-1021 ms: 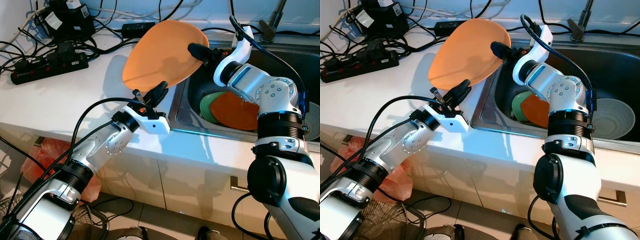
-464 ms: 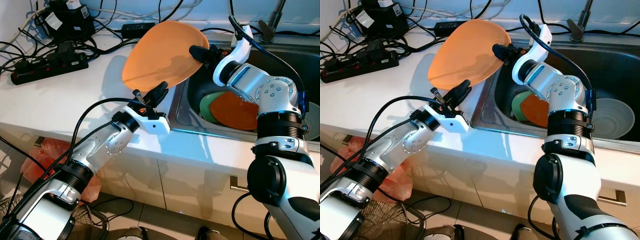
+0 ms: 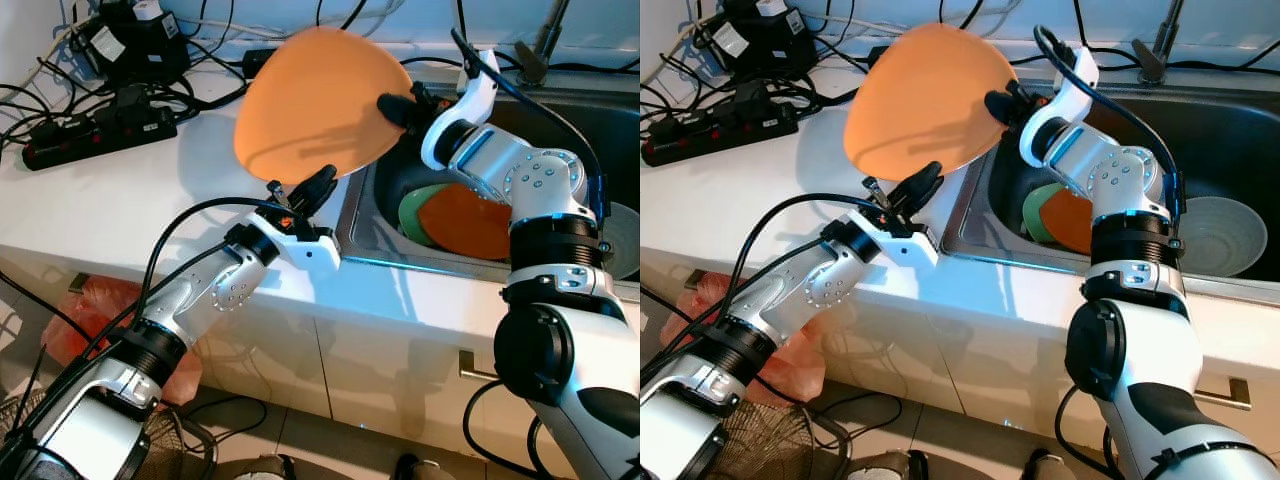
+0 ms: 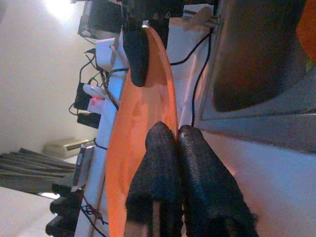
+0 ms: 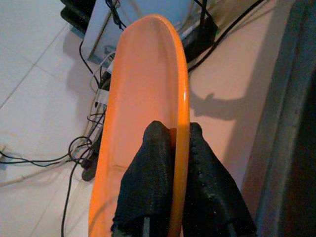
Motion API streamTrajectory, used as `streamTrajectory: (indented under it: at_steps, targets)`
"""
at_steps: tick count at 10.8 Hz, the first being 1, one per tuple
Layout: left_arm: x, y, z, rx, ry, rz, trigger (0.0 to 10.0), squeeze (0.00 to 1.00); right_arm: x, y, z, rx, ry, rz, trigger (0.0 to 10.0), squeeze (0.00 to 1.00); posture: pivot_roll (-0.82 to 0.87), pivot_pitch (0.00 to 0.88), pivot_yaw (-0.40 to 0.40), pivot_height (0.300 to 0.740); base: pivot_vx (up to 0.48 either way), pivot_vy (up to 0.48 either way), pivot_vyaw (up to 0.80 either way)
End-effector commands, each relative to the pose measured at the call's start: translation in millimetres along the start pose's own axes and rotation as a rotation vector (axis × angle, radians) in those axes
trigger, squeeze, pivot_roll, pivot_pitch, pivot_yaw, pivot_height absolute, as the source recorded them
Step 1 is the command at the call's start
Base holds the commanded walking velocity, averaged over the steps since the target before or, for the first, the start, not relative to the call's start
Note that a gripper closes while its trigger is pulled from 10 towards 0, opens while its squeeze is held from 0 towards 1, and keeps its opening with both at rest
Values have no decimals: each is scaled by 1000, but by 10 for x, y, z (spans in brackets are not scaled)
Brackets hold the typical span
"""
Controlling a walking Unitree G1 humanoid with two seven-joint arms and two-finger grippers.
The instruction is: Kitchen organization
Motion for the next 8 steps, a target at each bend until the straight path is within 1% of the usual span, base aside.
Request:
streamTrajectory:
  at_steps: [1,4,5,7,8]
  targets:
    - [-9,43,97,1,54,-21,10000,1000,-28,-43,22,-6,2,19,0,0,100,112,87,740,0,0,0]
    - [-11,72,142,16,74,-36,10000,1000,-54,-49,12,-15,-4,14,0,0,103,111,83,740,0,0,0]
    - [-12,108,194,36,98,-50,10000,1000,-62,-17,-2,-19,-16,-8,0,0,105,110,80,740,0,0,0]
    - [-20,210,368,118,171,-90,10000,1000,-46,72,-168,-23,-105,-65,0,0,104,108,78,740,0,0,0]
    - [-24,247,433,145,198,-98,10000,1000,-7,166,-284,-33,-157,-113,0,0,103,107,79,740,0,0,0]
Point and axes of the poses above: a point about 5 cm out from each wrist's last joint towards the gripper, its own x axis pointing back from the gripper into the wrist, its own y axis along the axis of the wrist's last joint, z = x × y, the point moved 6 cm from there along -x, pointing out of the wrist towards the gripper, and after that the axes turned 2 degrees about x, right-handed, at the moved point
